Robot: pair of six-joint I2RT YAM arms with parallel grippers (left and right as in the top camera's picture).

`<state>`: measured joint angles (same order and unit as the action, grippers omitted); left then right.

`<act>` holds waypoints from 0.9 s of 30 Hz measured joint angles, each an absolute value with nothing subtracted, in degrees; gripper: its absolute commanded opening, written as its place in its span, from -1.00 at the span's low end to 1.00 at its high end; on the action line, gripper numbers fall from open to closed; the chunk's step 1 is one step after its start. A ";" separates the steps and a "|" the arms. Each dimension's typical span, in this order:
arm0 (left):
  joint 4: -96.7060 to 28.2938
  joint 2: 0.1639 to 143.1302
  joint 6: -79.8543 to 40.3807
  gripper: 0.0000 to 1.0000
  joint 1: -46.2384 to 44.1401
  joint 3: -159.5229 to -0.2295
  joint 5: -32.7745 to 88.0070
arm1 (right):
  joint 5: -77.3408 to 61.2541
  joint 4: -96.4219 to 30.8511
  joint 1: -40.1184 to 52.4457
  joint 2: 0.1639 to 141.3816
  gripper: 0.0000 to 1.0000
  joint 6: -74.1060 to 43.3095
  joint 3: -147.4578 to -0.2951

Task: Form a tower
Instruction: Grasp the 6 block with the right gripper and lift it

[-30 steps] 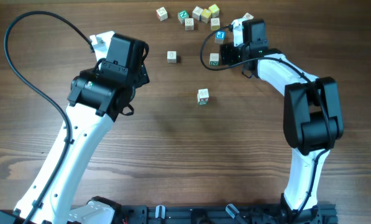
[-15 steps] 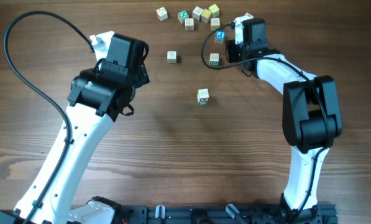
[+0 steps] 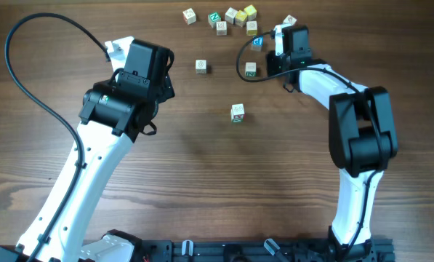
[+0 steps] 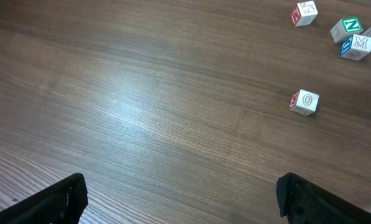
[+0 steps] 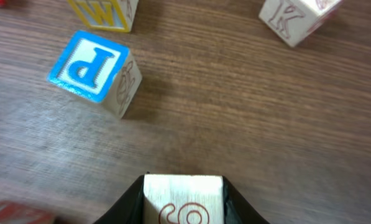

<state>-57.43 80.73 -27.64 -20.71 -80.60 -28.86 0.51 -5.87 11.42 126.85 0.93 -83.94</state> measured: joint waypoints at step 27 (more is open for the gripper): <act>-57.43 80.73 -27.64 1.00 -20.71 -80.60 -28.86 | -1.45 -30.48 31.00 99.13 -0.68 -23.57 -71.37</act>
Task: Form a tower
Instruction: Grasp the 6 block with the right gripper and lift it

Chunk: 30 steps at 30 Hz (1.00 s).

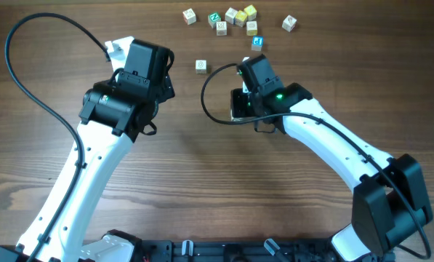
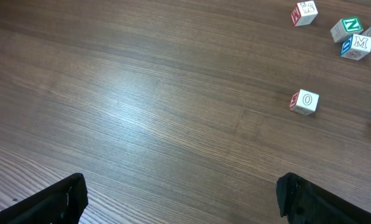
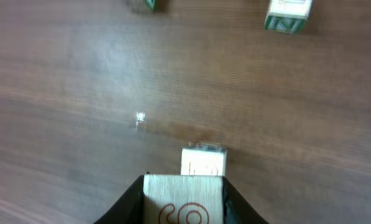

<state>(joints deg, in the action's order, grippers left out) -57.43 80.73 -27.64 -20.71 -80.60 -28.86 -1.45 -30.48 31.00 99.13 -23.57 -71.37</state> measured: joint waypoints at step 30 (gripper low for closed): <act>-57.43 80.73 -27.64 1.00 -20.71 -80.60 -28.86 | 13.93 -9.30 39.16 92.05 -0.53 -21.12 -54.02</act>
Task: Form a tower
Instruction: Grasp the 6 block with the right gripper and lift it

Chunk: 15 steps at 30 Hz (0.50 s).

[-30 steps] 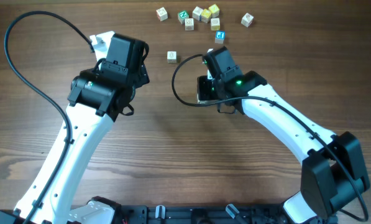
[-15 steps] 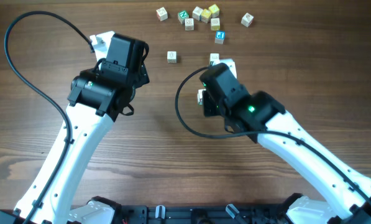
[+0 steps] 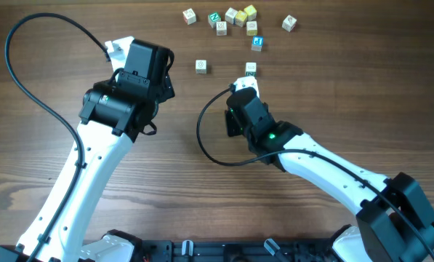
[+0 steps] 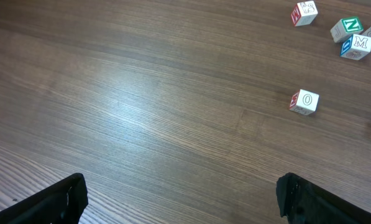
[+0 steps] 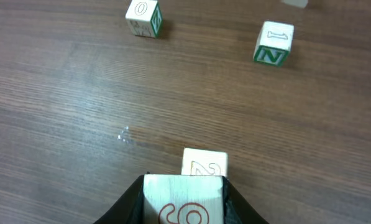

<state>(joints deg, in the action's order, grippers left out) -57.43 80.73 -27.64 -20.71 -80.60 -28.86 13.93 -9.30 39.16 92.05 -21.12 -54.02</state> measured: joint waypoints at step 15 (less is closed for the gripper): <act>-57.43 80.73 -27.64 1.00 -20.71 -80.60 -28.86 | 9.02 -6.48 35.29 95.57 -0.46 -17.63 -54.02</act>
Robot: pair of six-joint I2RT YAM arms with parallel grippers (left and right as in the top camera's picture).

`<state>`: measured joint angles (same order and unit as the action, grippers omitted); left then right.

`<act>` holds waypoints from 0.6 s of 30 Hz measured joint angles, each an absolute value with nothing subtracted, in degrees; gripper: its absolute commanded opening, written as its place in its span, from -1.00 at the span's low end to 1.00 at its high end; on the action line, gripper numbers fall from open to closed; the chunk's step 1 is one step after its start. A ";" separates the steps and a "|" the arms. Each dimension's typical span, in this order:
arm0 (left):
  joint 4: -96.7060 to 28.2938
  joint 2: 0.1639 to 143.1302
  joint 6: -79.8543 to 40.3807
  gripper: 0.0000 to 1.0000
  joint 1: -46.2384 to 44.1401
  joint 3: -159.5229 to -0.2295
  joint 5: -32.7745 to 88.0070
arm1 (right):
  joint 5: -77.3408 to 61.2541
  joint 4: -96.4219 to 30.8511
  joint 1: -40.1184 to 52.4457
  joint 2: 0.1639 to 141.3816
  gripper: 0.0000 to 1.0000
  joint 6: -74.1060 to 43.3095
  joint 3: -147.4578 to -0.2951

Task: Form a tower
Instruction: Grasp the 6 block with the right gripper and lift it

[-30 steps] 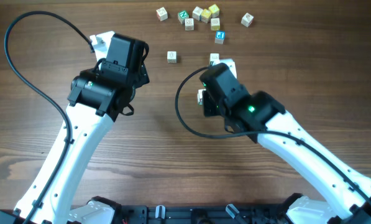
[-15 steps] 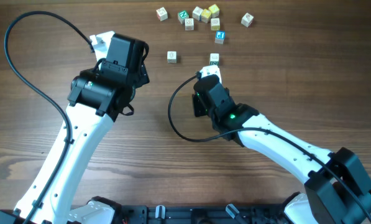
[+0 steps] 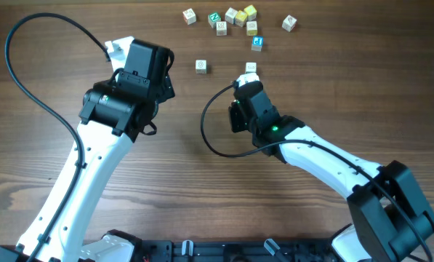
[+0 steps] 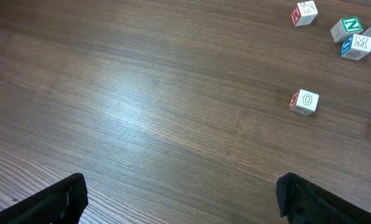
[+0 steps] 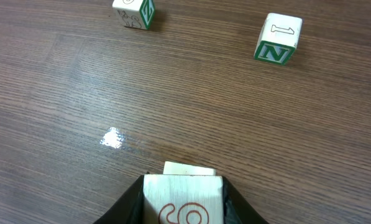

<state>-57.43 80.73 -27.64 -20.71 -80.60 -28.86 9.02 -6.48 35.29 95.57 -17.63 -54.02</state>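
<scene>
My right gripper [image 5: 183, 200] is shut on a pale wooden block [image 5: 183, 198] with a red figure on its face. Directly under and just beyond it, a thin strip of another pale block [image 5: 189, 167] shows on the table; the rest of that block is hidden by the held one. From overhead, the right gripper [image 3: 240, 116] covers both blocks at mid-table. My left gripper [image 4: 179, 208] hangs open over bare wood, its dark fingers [image 4: 61, 199] at the frame's lower corners, holding nothing.
A green N block [image 5: 277, 38] and an O block [image 5: 134, 11] lie beyond the right gripper. Several more loose blocks cluster at the table's far edge [image 3: 231, 16], with a blue one [image 3: 257, 42] and another [image 3: 288, 24] nearby.
The right gripper, still holding the block, has shifted slightly toward the far side. Less of the table block shows beyond the held one than before. The left arm has not moved.
The right gripper was shut on the block among the loose blocks at the far side, beside a blue P block. It then held it at mid-table by a lone block, then just behind that block, and now nearly over it.
</scene>
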 measured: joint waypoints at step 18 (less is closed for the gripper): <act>-57.43 80.73 -27.64 1.00 -20.71 -80.60 -28.88 | 8.60 -4.36 35.29 97.84 -0.46 -17.89 -54.02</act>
<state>-57.43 80.73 -27.64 -20.71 -80.60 -28.88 8.60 -4.36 35.29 97.84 -17.89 -54.02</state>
